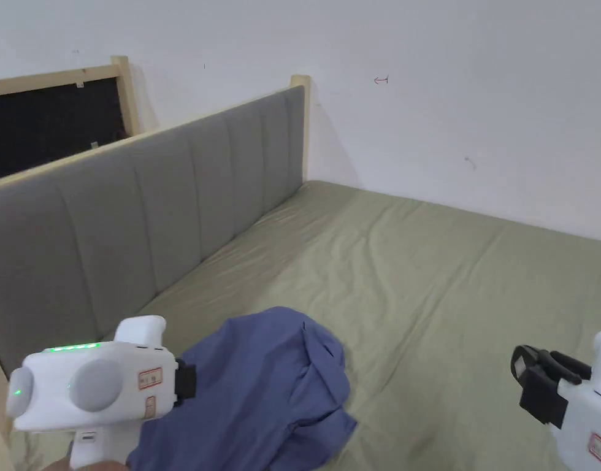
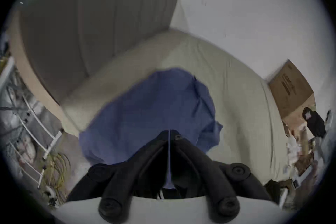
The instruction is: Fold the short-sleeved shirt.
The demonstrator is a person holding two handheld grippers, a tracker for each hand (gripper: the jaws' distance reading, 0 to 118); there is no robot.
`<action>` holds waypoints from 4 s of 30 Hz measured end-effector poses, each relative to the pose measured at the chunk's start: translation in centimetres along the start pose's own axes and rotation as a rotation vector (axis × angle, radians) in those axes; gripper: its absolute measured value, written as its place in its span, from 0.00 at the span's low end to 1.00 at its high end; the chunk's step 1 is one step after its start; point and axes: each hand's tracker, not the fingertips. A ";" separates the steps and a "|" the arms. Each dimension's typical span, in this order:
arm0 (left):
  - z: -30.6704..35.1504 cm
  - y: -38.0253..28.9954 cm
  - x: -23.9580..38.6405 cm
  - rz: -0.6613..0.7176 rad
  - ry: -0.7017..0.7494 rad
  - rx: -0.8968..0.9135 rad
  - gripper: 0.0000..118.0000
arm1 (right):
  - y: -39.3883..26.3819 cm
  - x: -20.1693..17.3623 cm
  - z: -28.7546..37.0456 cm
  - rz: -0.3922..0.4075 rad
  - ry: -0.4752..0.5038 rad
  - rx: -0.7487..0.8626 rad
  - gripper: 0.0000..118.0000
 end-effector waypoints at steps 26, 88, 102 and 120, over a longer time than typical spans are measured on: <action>-6.4 -0.7 2.1 -0.178 0.207 0.155 0.00 | -3.6 6.5 0.3 -0.027 -0.135 -0.158 0.00; -5.1 -0.6 29.8 -0.228 -0.370 0.067 0.00 | -6.5 22.0 16.8 -0.274 -0.536 0.129 0.00; -28.8 -3.9 36.0 -0.291 -0.281 -0.442 0.67 | -8.1 28.7 12.8 -0.338 -0.569 -0.043 0.00; -10.4 -3.0 25.5 -0.450 -0.284 -0.063 0.04 | -9.1 42.7 -2.7 -0.525 -0.502 -0.535 0.01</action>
